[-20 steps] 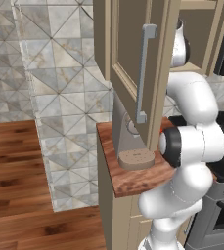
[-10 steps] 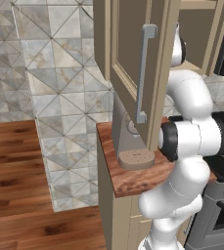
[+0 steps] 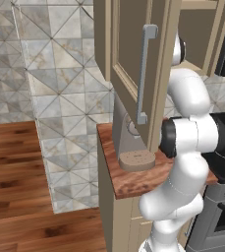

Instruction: Pick the spray and sponge from the cabinet and place them on the counter.

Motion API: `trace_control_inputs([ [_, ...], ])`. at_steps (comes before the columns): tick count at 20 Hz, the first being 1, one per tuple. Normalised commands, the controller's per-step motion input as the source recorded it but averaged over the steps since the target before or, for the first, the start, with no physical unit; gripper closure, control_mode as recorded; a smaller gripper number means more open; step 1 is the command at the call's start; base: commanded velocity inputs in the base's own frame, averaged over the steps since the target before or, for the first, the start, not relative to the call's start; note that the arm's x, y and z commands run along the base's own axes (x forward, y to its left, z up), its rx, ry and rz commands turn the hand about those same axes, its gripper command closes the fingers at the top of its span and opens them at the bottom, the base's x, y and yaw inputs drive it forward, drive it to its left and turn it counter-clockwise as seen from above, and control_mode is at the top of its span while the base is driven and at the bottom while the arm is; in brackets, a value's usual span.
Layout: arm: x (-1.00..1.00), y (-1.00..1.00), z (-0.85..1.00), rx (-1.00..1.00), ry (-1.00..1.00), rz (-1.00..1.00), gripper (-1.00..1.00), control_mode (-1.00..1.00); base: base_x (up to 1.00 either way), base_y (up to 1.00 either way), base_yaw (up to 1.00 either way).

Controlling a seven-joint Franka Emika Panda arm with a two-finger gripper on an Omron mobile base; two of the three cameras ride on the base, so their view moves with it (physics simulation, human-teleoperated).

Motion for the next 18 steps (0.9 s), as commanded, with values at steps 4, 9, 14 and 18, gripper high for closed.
trace_control_inputs([
  [4, 0.08, -0.1, 0.0, 0.0, 0.0, 0.0, -1.0, -1.0, 0.0, 0.0, 0.0],
  [9, 0.11, -0.07, 0.0, 0.0, 0.0, 0.0, -1.0, -1.0, 0.0, 0.0, 0.0],
  [14, 0.08, 0.0, 0.0, 0.0, 0.0, 0.0, -1.0, -1.0, 0.0, 0.0, 0.0],
  [18, 0.07, 0.0, -0.01, 0.0, 0.0, 0.0, -1.0, -1.0, 0.0, 0.0, 0.0],
])
